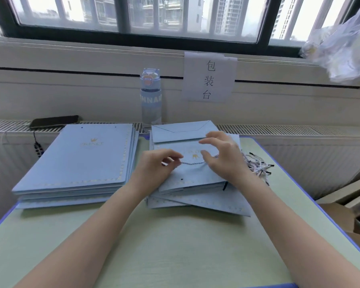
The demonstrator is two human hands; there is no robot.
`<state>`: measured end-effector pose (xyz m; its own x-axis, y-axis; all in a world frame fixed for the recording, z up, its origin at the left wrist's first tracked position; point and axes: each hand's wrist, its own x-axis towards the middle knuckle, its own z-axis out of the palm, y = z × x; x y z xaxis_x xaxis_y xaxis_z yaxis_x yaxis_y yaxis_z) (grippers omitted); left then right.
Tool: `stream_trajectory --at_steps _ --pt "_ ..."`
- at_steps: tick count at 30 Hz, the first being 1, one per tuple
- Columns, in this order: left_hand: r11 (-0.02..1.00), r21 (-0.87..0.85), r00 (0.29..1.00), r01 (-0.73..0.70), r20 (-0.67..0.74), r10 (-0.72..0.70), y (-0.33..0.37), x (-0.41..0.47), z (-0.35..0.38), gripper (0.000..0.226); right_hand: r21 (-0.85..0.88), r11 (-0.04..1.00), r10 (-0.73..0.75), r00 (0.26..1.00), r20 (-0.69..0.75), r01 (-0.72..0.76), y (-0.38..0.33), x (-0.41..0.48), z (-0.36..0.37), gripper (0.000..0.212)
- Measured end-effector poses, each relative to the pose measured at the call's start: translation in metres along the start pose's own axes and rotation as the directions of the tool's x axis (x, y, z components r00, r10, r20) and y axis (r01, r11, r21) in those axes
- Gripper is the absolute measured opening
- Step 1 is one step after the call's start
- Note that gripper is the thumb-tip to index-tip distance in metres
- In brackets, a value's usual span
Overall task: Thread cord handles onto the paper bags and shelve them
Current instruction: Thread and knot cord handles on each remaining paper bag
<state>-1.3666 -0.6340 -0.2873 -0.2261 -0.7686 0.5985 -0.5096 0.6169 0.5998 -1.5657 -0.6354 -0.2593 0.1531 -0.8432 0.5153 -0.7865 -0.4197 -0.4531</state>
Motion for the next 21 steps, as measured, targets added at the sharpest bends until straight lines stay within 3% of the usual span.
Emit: stream_trajectory --at_steps 2,4,6,8,13,17,21 --pt "0.973 -0.176 0.987 0.152 -0.032 -0.16 0.004 0.001 -0.001 0.024 0.073 0.994 -0.088 0.979 0.184 0.076 -0.017 0.008 0.01 0.032" --pt "0.929 -0.284 0.963 0.239 -0.05 -0.264 0.004 0.0 -0.002 0.026 0.227 0.972 -0.111 0.961 0.254 0.052 -0.033 0.008 0.026 0.025" --pt "0.881 -0.369 0.939 0.297 -0.055 -0.34 0.004 0.0 -0.003 0.02 0.361 0.933 -0.065 0.98 0.188 -0.008 -0.037 0.004 0.038 0.019" --pt "0.83 -0.443 0.92 0.338 -0.027 -0.39 0.004 0.0 -0.003 0.025 0.381 0.925 -0.045 0.992 0.12 -0.004 -0.033 0.0 0.04 0.016" --pt "0.798 -0.496 0.932 0.343 0.074 -0.355 0.009 0.001 0.0 0.03 0.386 0.922 -0.027 0.991 0.13 -0.025 -0.018 -0.004 0.026 0.015" --pt "0.787 -0.528 0.942 0.32 0.091 -0.322 0.01 0.001 -0.006 0.031 0.333 0.942 -0.096 0.982 0.163 0.037 -0.02 -0.006 0.025 0.012" --pt "0.768 -0.54 0.93 0.344 0.08 -0.36 0.013 0.002 -0.006 0.031 0.411 0.912 -0.066 0.989 0.136 0.004 -0.021 -0.008 0.021 0.014"
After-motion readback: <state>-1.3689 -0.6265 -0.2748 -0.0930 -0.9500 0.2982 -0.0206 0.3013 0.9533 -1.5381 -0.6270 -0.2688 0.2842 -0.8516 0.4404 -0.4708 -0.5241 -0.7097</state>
